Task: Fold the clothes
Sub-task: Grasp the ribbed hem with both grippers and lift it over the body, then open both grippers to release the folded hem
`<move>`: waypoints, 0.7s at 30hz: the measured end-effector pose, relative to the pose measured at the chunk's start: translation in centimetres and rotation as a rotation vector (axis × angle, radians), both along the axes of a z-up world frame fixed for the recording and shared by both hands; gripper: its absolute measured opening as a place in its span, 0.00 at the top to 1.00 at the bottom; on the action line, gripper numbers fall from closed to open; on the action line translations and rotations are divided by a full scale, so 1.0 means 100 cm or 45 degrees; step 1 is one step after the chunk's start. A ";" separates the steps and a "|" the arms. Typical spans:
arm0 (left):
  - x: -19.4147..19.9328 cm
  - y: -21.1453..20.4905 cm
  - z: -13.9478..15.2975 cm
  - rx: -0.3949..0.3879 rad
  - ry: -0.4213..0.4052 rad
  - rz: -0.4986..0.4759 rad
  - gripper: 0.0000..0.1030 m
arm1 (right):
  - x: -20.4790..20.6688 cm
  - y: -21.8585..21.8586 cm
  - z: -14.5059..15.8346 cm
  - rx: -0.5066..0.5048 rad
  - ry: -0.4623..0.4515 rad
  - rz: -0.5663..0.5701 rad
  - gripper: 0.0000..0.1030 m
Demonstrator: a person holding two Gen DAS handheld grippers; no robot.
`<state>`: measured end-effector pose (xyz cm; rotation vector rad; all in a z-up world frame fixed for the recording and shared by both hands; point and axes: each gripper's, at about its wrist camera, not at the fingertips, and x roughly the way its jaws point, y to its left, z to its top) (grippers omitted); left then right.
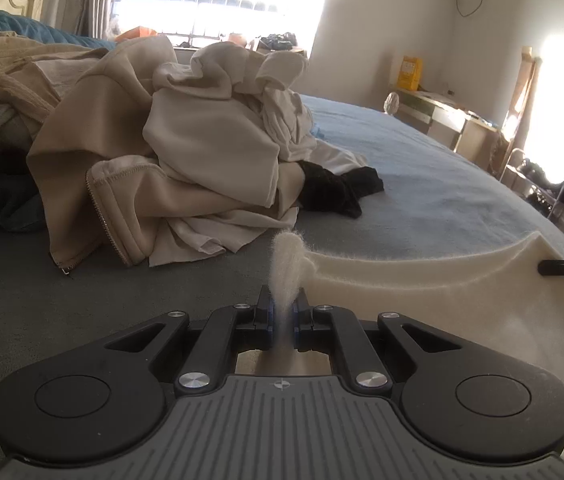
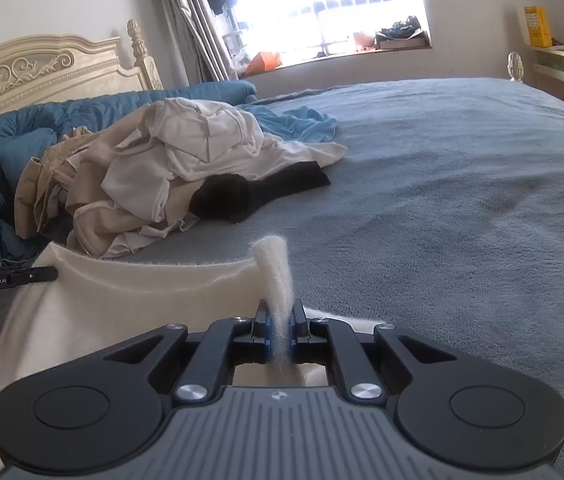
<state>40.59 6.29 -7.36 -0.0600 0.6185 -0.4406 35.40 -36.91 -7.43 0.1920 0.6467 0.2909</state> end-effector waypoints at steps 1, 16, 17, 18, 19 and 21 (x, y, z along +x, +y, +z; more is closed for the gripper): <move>0.004 -0.001 -0.006 0.013 0.014 -0.007 0.92 | 0.005 -0.001 -0.007 -0.009 0.025 0.000 0.91; -0.051 0.033 0.010 0.014 0.135 -0.095 0.50 | -0.007 -0.001 0.026 -0.020 -0.107 -0.007 0.59; -0.066 0.033 0.011 0.018 0.132 -0.118 0.50 | -0.007 0.019 0.031 -0.057 -0.124 0.100 0.59; -0.079 0.031 0.011 0.025 0.121 -0.132 0.50 | -0.007 0.038 0.036 -0.095 -0.141 0.209 0.59; -0.094 0.030 0.010 0.032 0.106 -0.140 0.49 | -0.005 0.060 0.037 -0.154 -0.151 0.308 0.59; -0.120 0.031 0.005 0.030 0.071 -0.131 0.49 | 0.001 0.105 0.035 -0.286 -0.163 0.483 0.59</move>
